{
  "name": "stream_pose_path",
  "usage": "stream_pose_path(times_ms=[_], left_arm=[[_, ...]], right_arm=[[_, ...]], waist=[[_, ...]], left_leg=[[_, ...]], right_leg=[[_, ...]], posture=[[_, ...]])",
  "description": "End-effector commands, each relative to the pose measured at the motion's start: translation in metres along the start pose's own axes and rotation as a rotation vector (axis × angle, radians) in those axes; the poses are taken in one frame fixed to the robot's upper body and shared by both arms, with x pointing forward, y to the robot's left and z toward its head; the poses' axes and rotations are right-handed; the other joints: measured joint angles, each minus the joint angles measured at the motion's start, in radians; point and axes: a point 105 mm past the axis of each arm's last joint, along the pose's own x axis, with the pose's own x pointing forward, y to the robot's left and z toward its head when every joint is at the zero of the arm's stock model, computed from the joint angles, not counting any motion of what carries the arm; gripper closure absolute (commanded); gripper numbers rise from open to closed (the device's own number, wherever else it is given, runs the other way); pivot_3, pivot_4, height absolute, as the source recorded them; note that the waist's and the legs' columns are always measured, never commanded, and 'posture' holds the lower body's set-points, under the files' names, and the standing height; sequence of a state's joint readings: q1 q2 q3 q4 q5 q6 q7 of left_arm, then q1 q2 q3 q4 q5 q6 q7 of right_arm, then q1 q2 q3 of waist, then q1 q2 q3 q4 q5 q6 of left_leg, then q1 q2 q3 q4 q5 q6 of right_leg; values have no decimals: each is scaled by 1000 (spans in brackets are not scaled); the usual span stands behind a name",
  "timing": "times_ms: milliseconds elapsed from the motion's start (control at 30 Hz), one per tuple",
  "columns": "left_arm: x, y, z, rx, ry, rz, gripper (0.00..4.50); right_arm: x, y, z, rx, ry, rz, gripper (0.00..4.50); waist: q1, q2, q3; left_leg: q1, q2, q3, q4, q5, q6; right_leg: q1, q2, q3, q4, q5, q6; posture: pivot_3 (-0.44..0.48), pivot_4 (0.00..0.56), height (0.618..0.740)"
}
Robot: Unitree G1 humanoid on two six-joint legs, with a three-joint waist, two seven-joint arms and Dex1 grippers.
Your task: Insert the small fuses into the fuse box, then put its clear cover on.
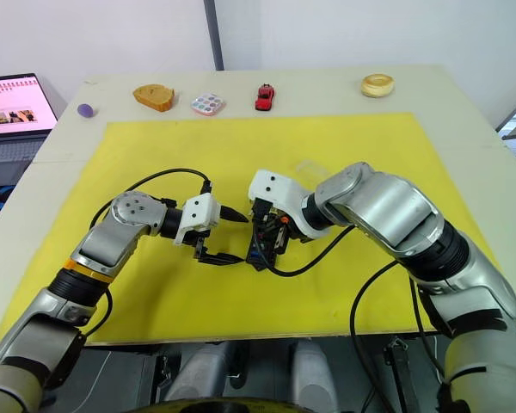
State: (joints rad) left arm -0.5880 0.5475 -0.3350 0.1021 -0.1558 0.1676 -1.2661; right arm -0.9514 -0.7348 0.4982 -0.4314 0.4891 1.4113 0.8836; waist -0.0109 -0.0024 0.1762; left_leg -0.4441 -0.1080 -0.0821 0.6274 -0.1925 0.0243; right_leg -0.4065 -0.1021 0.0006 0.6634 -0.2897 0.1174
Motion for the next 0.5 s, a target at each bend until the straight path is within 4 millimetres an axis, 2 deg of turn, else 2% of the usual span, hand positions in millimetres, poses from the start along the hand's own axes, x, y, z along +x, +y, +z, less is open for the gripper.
stream_pose_path(times_ms=[33, 300, 500], left_arm=[[0, 0, 10, 48, -17, -2, 34], [0, -1, 10, 50, -16, -3, 34], [0, -1, 11, 51, -15, -4, 34]], right_arm=[[-1, -2, 1, -61, 6, -31, 4500], [9, -4, -18, -114, 67, -55, 4500], [13, -4, -23, -137, 88, -57, 4500]], waist=[[0, 0, 0], [-1, 0, 0], [-1, 0, 0]], left_leg=[[0, 0, 0, 0, 0, 0], [0, 0, 0, 0, 0, 0], [1, 0, 0, 0, 0, 0]], right_leg=[[0, 0, 0, 0, 0, 0], [0, 0, 0, 0, 0, 0], [0, 0, 0, 0, 0, 0]], posture=[[0, 150, 740], [0, 150, 740], [0, 150, 740]])
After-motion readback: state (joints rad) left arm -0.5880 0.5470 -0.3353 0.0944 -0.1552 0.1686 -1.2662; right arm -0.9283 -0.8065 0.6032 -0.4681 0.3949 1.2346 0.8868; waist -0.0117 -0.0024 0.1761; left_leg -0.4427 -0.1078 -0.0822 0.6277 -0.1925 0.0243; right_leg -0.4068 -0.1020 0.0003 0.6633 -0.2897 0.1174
